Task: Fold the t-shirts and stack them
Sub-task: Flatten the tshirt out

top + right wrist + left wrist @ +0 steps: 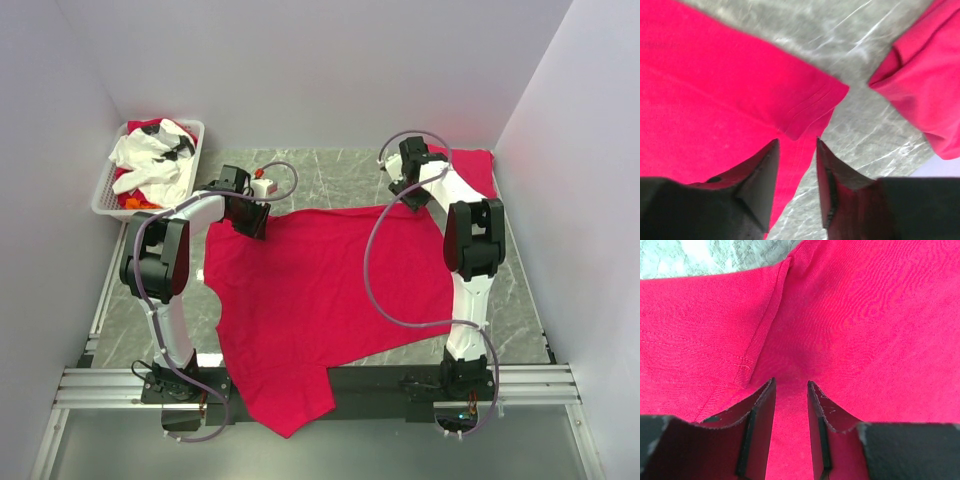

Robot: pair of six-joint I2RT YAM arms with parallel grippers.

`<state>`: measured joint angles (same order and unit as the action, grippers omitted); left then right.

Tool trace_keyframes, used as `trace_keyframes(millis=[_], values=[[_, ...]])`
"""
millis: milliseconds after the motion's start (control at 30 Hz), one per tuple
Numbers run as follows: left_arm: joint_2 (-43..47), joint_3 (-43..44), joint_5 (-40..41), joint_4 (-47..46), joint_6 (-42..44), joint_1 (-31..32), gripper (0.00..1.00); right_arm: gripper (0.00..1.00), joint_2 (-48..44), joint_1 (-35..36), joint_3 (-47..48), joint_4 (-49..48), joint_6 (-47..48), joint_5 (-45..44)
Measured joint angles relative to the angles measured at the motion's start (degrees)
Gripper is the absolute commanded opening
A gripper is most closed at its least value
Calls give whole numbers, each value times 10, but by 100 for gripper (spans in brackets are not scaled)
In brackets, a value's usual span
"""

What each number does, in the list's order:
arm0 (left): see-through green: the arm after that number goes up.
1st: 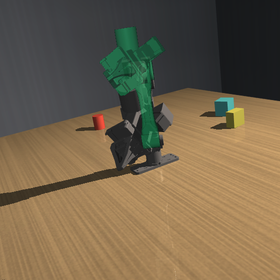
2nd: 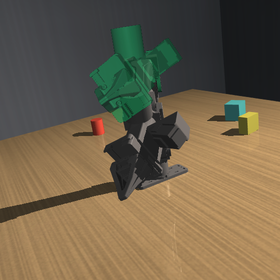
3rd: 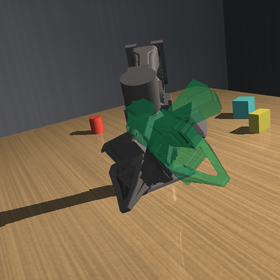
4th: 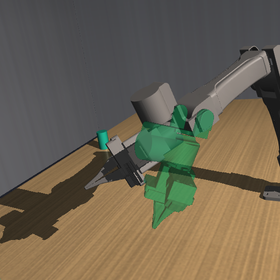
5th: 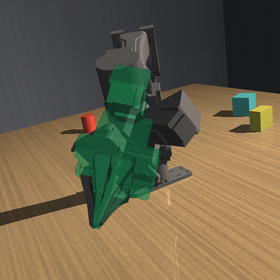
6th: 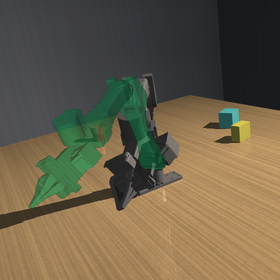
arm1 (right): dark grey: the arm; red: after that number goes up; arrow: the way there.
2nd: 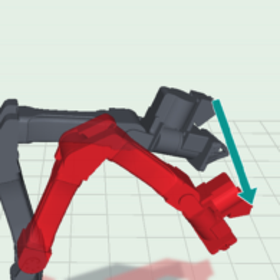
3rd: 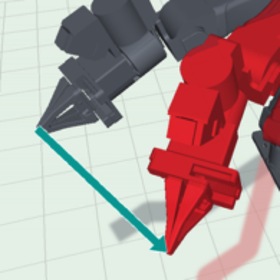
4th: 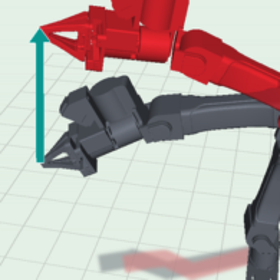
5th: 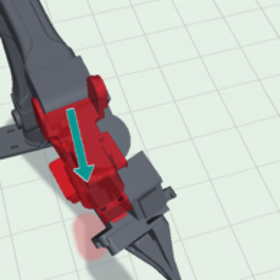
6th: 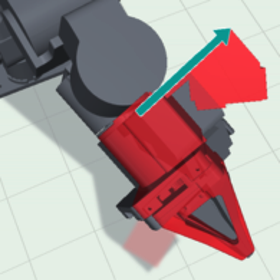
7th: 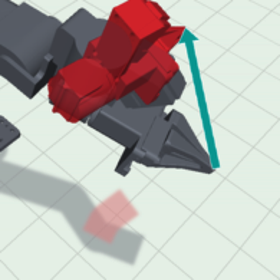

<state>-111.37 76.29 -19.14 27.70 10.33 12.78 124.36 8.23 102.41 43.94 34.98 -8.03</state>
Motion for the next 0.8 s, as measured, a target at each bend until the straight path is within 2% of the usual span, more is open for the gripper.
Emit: trace_keyframes(millis=[333,367,467,500,800], values=[[0,0,0,0,0,-1,37,34,43,0,4,24,16,-1],[0,0,0,0,0,-1,38,31,47,0,5,24,17,-3],[0,0,0,0,0,-2,37,10,52,0,15,27,19,-6],[0,0,0,0,0,-3,37,7,53,0,16,26,19,-7],[0,0,0,0,0,-7,36,3,54,0,60,33,17,-19]])
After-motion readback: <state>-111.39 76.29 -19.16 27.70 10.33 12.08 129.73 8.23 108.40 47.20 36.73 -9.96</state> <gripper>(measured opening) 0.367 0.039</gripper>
